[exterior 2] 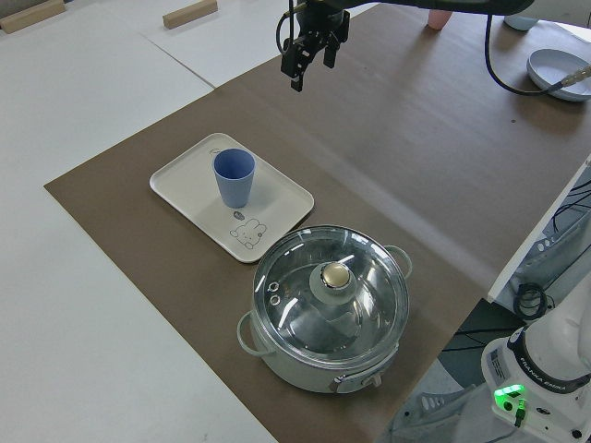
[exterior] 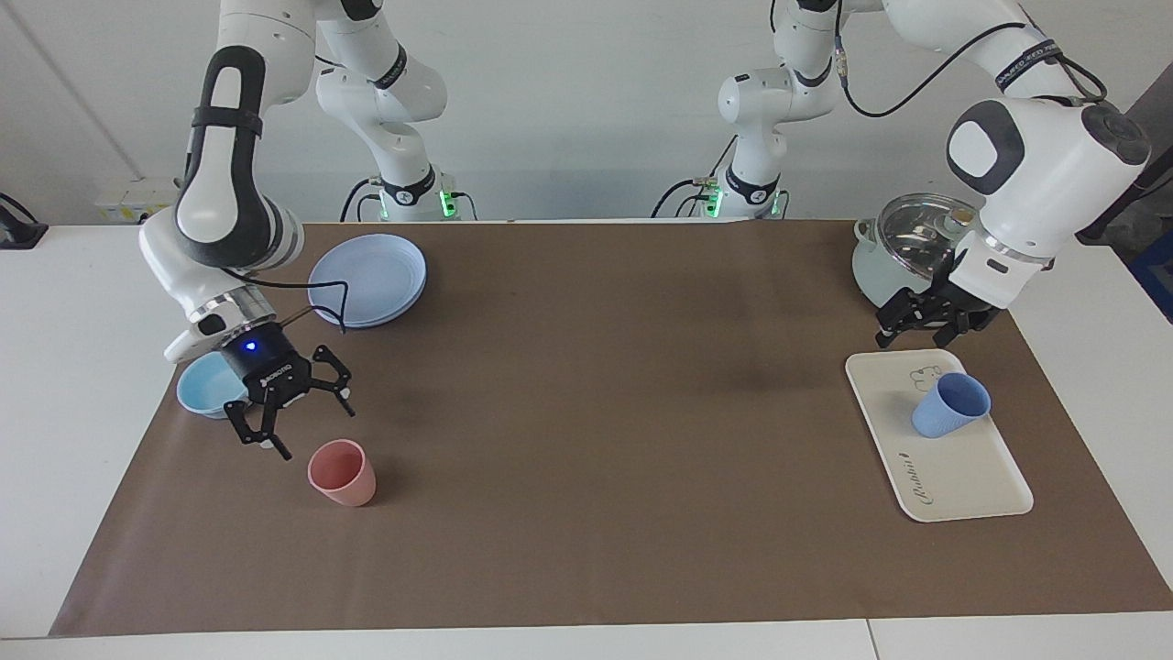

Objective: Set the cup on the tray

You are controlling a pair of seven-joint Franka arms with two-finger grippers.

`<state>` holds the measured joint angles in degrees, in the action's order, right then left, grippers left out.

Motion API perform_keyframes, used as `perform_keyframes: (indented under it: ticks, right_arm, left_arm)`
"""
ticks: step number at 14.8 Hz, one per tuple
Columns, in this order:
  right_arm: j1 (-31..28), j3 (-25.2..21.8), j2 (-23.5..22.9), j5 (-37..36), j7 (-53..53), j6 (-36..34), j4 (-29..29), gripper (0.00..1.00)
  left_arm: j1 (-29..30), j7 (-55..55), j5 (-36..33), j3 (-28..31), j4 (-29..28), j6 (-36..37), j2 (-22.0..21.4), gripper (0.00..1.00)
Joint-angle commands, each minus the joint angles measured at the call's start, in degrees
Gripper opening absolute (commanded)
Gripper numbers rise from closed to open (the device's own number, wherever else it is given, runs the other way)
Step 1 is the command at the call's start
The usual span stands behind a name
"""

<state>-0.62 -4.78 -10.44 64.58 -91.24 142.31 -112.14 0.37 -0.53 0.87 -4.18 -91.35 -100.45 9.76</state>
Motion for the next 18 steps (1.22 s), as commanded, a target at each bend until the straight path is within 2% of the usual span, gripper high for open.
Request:
perform_keyframes:
  ticks: [1,5,7,9,11,14,18]
  right_arm:
    - [0.9,0.2,3.5,-12.8,13.0,0.1,-0.6,1.00]
    - [1.1,0.0,7.5,-32.2,35.0,-5.4,0.1,1.00]
    - [1.0,0.0,8.6,-42.8,49.2,-13.9,3.7,1.00]
    - [1.0,0.1,9.0,-50.0,63.9,-21.0,7.3,1.00]
    - [1.1,0.5,10.6,-54.2,71.3,-24.0,8.0,1.00]
    - [1.0,-0.1,11.8,-58.4,75.4,-30.0,8.9,1.00]
    - [0.7,0.5,11.8,-63.8,87.3,-44.4,16.9,1.00]
  left_arm:
    - [-2.3,-1.4,-6.0,0.7,4.0,6.2,0.3,1.00]
    - [-2.2,-1.4,-5.5,0.8,5.8,9.5,-1.4,1.00]
    - [-2.0,-1.6,-4.0,0.8,5.8,9.9,-2.0,1.00]
    - [-1.4,-1.8,-0.7,1.0,5.7,9.4,-3.5,1.00]
    - [-1.0,-1.7,-1.3,1.3,5.7,9.8,-4.4,1.00]
    - [-1.0,-1.7,-1.3,1.3,5.4,9.3,-4.8,1.00]
    - [-0.9,-1.5,-1.3,1.3,5.0,9.1,-5.3,1.00]
